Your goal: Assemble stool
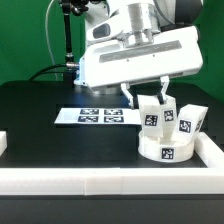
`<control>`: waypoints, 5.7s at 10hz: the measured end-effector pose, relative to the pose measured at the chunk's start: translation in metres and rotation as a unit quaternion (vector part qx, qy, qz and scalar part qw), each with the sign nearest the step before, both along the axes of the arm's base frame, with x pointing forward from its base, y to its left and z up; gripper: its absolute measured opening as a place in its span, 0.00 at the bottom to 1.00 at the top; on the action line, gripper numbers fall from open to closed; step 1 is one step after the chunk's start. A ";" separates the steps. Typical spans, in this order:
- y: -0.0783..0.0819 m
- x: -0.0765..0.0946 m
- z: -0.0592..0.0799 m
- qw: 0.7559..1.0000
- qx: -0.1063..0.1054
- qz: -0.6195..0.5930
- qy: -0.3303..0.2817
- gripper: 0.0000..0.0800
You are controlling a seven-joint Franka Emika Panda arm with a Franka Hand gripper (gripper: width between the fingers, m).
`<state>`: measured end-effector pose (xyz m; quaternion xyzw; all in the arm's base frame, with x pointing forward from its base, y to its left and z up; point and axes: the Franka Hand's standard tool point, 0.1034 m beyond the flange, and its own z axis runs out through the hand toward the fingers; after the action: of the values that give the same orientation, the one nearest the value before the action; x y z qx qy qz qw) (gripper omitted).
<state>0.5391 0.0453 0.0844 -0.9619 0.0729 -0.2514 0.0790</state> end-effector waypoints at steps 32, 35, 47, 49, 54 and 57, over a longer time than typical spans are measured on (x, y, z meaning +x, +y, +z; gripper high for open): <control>0.004 0.021 0.030 0.893 -0.061 0.422 0.142 0.81; 0.017 0.028 0.020 0.785 -0.128 0.598 0.099 0.81; 0.008 0.021 0.005 0.710 -0.152 0.683 0.074 0.81; 0.010 0.020 0.004 0.715 -0.150 0.679 0.077 0.80; 0.010 0.020 0.005 0.722 -0.148 0.671 0.079 0.43; 0.010 0.021 0.006 0.760 -0.135 0.628 0.095 0.43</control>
Offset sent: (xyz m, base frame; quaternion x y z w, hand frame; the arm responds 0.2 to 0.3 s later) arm 0.0000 0.0000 0.0000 0.0000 0.0000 0.0000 1.0000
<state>0.5600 0.0555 0.0900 -0.8116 -0.5754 -0.0594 0.0815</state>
